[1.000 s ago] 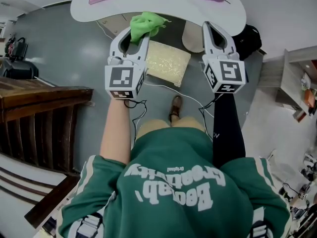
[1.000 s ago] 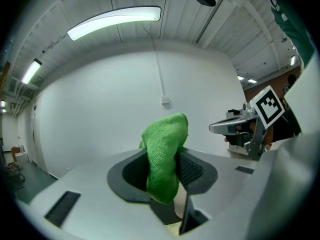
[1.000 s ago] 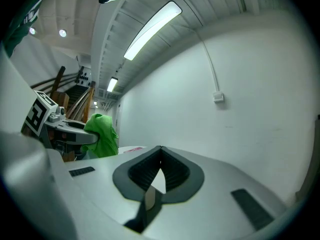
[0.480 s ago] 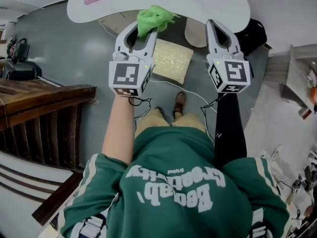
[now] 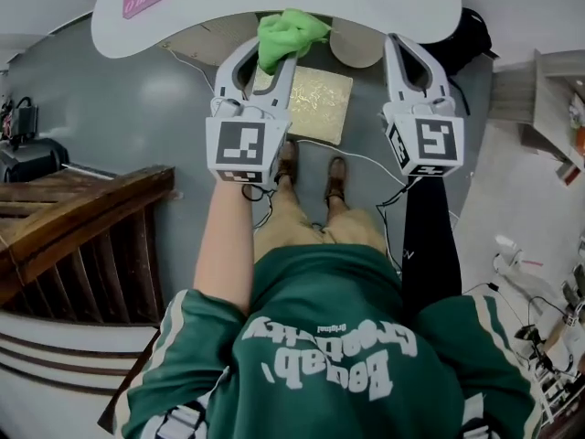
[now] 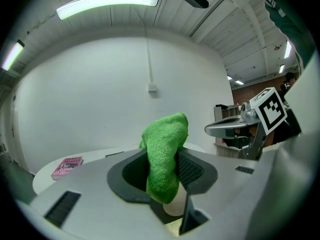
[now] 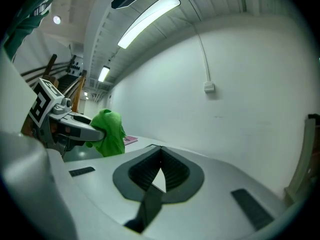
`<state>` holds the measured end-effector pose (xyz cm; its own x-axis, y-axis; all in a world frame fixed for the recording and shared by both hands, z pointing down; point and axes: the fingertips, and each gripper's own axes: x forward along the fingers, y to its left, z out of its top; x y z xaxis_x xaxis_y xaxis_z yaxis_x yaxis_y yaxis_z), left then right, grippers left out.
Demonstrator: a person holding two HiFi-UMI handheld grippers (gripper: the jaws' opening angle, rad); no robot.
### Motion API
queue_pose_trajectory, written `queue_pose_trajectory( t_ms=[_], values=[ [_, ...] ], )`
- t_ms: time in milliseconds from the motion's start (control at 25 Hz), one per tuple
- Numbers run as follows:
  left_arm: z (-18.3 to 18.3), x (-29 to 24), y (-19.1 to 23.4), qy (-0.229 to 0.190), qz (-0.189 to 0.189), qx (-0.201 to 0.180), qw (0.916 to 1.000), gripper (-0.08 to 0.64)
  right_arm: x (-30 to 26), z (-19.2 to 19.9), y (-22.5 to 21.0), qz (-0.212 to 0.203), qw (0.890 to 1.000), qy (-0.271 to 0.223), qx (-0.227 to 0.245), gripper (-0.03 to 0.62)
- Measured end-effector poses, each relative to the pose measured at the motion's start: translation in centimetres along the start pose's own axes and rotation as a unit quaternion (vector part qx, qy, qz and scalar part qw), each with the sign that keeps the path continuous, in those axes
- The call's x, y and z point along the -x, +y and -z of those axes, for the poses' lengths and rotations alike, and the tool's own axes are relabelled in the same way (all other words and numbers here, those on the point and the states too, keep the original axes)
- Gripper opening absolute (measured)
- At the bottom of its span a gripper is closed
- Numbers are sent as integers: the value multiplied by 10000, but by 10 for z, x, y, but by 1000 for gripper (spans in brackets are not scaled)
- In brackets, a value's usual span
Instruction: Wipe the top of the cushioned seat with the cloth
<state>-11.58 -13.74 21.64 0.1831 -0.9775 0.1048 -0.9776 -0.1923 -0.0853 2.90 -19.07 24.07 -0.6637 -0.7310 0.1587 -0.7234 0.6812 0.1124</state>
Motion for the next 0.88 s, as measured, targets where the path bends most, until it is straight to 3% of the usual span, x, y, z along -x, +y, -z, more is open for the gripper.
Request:
queue_pose_trajectory(
  t_ms=[280,600,880],
  values=[
    [75,-42,-17,353,740,275,9963,147,-11,53,-18,623,9975,214,249,8],
    [183,-81,-59,1142,1521,771,9787,147,-8,136,-30,1018,9921,696,-217,8],
    [278,-123,-105,1803,1831,902,9622,147,-2,197,-49,1219,9869,953,-461,8]
  ],
)
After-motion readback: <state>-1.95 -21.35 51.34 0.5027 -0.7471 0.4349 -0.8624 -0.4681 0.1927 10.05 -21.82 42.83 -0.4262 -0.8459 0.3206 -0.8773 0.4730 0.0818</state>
